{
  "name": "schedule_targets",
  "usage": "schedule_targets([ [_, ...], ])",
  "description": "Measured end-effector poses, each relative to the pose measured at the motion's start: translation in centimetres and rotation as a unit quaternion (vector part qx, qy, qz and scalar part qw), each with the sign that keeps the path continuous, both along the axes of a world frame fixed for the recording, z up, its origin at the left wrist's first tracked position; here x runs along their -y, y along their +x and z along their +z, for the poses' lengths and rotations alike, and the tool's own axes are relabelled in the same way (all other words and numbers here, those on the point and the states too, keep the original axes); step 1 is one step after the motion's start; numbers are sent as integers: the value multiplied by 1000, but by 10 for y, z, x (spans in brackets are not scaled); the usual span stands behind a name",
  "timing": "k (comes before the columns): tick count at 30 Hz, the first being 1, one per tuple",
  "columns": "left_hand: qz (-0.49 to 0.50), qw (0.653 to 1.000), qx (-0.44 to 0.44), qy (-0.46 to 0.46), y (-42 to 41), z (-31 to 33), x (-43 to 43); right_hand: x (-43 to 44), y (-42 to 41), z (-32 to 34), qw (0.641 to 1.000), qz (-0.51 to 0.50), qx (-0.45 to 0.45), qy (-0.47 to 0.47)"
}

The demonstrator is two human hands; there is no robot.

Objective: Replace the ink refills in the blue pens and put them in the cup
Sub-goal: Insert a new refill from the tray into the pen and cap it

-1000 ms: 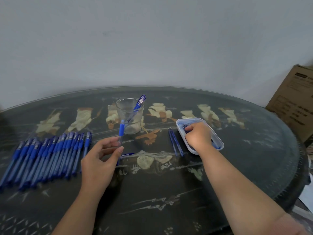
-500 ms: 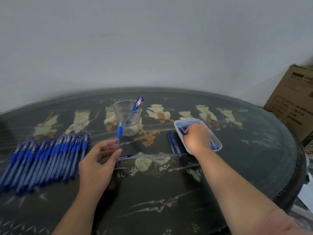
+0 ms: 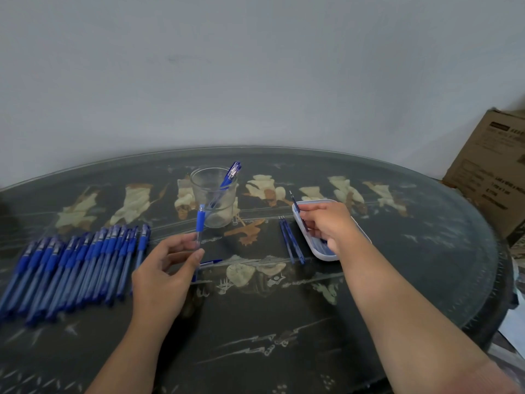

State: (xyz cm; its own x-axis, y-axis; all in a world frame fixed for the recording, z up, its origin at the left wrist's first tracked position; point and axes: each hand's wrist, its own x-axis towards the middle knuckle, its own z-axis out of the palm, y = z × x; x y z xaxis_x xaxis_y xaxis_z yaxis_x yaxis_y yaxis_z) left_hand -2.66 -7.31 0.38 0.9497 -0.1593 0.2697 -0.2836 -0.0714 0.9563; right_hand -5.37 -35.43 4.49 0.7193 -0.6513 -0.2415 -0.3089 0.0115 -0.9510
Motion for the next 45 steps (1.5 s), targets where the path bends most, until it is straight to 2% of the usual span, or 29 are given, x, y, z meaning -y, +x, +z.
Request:
schedule_targets([
  [8, -8, 1000, 12, 6, -3, 3, 1, -39, -10, 22, 987, 73, 58, 127],
  [14, -12, 996, 73, 50, -8, 6, 4, -93, -28, 22, 955, 126, 132, 236],
  [20, -1, 993, 85, 78, -15, 6, 2, -116, -35, 26, 922, 61, 248, 290],
  [25, 22, 992, 81, 90, -25, -1, -6, -120, -34, 28, 897, 0, 310, 315],
  [34, 19, 989, 99, 112, -23, -8, -8, -124, -35, 29, 902, -23, 342, 264],
  [40, 11, 990, 95, 108, -22, -8, -7, -123, -35, 29, 915, -20, 332, 229],
  [45, 13, 987, 109, 114, -21, -8, -7, -123, -34, 31, 933, -6, 329, 141],
])
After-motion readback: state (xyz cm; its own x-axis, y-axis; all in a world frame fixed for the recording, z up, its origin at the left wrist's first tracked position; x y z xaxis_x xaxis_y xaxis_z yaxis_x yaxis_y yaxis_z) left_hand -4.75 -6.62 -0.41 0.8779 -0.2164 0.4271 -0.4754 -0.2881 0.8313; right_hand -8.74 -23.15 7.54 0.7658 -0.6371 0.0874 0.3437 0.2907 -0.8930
